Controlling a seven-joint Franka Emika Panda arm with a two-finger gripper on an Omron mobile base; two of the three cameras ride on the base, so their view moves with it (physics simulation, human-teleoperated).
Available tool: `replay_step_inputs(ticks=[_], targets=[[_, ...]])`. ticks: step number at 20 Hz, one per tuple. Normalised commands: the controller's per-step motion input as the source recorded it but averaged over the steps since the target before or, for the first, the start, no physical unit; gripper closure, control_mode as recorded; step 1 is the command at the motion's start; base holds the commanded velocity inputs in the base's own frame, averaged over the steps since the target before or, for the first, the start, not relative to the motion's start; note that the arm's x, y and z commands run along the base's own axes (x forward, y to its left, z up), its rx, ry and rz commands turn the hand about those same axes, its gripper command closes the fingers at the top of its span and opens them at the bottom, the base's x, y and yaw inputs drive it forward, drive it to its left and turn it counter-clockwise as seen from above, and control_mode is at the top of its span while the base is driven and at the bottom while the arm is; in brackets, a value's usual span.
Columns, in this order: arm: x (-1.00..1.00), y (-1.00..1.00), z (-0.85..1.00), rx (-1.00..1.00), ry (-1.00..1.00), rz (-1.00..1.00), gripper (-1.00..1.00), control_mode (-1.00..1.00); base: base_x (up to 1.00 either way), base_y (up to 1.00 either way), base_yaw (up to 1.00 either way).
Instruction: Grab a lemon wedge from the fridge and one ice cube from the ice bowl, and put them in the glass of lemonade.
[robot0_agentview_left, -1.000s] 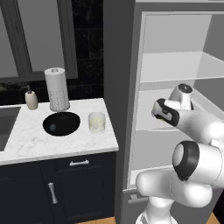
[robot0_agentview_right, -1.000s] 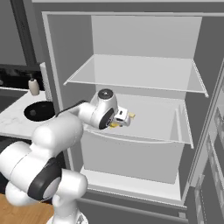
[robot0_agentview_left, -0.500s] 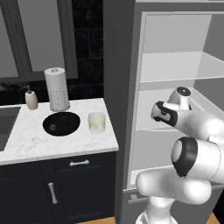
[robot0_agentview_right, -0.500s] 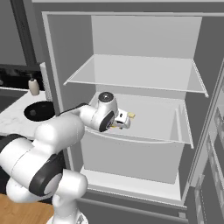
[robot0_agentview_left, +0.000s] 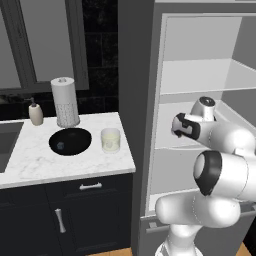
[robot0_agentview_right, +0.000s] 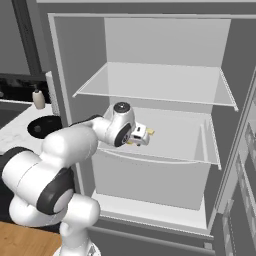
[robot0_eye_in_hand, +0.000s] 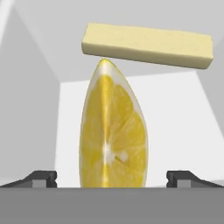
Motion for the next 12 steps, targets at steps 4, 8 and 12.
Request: replay_step_inputs(ticks=[4, 8, 12], targets=[[0.0, 0.0, -0.15, 0.0, 0.03, 0.0, -1.0, -1.0, 0.0, 0.0, 0.0], [0.0, 0.0, -0.12, 0.0, 0.0, 0.0, 1.0, -1.0, 0.0, 0.0, 0.0], [0.0, 0.0, -0.05, 0.0, 0.0, 0.0, 1.0, -1.0, 0.0, 0.0, 0.0]])
